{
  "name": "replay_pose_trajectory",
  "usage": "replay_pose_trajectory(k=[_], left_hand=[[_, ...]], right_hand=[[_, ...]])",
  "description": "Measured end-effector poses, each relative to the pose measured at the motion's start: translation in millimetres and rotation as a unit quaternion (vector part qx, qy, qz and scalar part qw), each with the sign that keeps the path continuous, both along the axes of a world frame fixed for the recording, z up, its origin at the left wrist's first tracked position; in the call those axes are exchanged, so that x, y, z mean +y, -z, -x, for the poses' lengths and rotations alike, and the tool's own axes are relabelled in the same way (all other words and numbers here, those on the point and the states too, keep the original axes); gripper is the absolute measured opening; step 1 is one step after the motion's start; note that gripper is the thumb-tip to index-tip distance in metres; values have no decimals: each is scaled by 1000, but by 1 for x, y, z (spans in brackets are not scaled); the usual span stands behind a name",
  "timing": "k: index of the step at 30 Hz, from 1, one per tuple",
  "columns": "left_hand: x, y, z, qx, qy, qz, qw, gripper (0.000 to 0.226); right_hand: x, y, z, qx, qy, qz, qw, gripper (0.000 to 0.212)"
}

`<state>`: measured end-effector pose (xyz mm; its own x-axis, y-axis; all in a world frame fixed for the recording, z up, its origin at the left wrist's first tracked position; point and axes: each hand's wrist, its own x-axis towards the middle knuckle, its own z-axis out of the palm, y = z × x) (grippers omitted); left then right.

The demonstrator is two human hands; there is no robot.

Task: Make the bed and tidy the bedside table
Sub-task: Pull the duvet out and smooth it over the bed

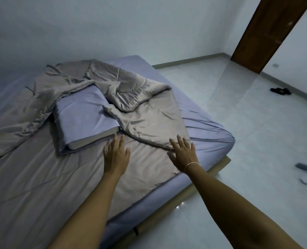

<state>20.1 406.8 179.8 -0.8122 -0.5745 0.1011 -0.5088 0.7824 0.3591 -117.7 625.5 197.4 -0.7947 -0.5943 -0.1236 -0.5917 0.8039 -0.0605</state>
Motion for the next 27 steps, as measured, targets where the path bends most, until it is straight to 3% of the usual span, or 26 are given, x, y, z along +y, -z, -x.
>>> replay_pose_trajectory(k=[10, 14, 22, 27], left_hand=[[58, 40, 116, -41, -18, -36, 998, 55], [43, 66, 181, -57, -44, -36, 997, 58], [1, 173, 324, -97, -69, -84, 989, 61], [-64, 236, 389, -102, -80, -31, 991, 65]], right_hand=[[63, 39, 136, -58, 4, -18, 998, 61], [52, 65, 197, -84, -14, -26, 996, 62], [2, 148, 332, -118, -50, -68, 989, 65], [-73, 221, 406, -140, -90, -21, 986, 71]])
